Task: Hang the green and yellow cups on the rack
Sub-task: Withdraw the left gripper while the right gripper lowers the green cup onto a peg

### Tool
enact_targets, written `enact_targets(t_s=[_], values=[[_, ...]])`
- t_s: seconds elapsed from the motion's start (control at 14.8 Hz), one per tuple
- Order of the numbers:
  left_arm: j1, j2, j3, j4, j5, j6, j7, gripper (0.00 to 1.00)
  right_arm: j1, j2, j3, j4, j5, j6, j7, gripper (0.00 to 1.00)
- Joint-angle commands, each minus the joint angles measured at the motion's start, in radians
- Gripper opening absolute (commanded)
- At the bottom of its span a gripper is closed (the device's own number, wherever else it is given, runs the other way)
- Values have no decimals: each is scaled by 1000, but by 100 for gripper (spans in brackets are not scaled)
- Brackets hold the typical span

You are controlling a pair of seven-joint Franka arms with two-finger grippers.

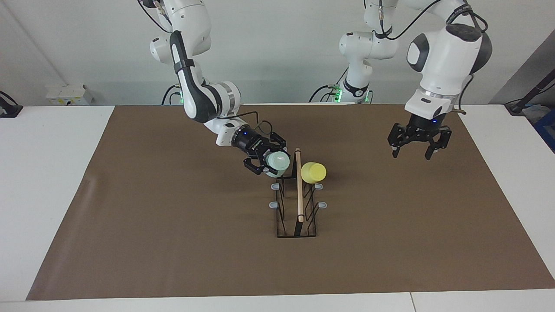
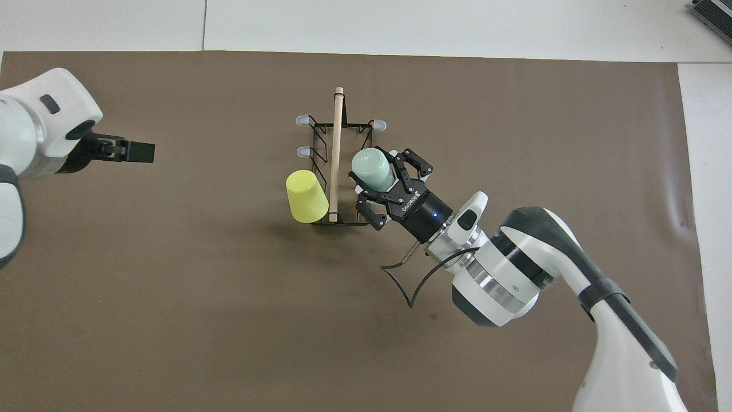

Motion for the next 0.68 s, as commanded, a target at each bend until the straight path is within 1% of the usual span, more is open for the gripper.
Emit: enact_targets(t_s=[0.0, 0.14, 0.27, 0.34, 0.41, 0.47, 0.61], values=[[33, 16, -7, 91, -26, -130, 58, 100, 15, 60, 11, 6, 218, -22, -131, 0], [53, 22, -14, 123, -24, -186, 58, 100, 13, 65, 9, 2, 216, -4, -132, 0], [65, 34, -22, 167, -23, -271, 106, 100, 12, 79, 11, -1, 216, 15, -132, 0], [65, 38, -20, 199, -21, -320, 126, 100, 15, 79, 11, -4, 216, 22, -130, 11], [65, 45, -19, 226, -9, -385, 129, 100, 17, 76, 11, -21, 216, 16, -131, 99], [65, 47, -16, 241, 0, -416, 133, 100, 15, 73, 12, -24, 215, 9, -132, 100], [67, 42, -19, 237, 3, -419, 173, 100, 15, 57, 12, -23, 215, 7, -130, 100]])
